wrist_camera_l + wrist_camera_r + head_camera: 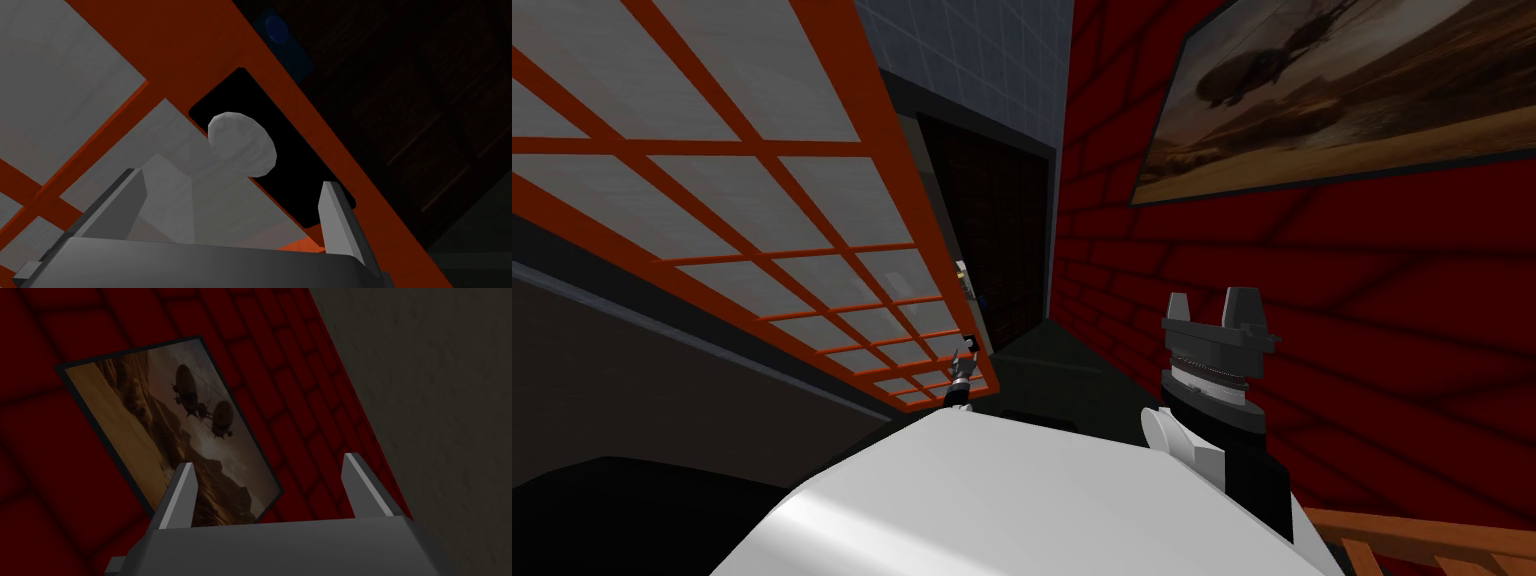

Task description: Pull the door open

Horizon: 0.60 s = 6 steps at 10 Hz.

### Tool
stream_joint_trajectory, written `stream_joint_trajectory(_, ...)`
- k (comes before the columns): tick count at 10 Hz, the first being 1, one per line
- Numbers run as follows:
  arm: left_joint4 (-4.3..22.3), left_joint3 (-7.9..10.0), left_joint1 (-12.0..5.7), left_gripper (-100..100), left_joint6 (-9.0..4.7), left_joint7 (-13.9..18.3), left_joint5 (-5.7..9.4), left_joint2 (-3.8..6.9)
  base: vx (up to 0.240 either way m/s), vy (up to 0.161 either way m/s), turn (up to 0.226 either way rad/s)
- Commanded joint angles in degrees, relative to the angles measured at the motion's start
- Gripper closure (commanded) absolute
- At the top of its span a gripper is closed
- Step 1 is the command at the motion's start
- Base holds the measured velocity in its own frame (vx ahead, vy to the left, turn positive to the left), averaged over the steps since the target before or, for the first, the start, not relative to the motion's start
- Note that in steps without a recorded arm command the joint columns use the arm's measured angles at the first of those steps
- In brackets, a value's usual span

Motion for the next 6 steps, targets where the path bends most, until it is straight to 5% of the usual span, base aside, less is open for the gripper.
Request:
stream_joint_trajectory(1, -0.36, -0.70, 0.00, -100, 0.01, 2.86, 1.33, -0.02, -0.043, 0.025, -0.067)
stream_joint_trajectory(6, -1.18, -2.54, -0.03, -100, -0.06, 9.90, 4.76, -0.05, -0.060, 0.020, -0.058)
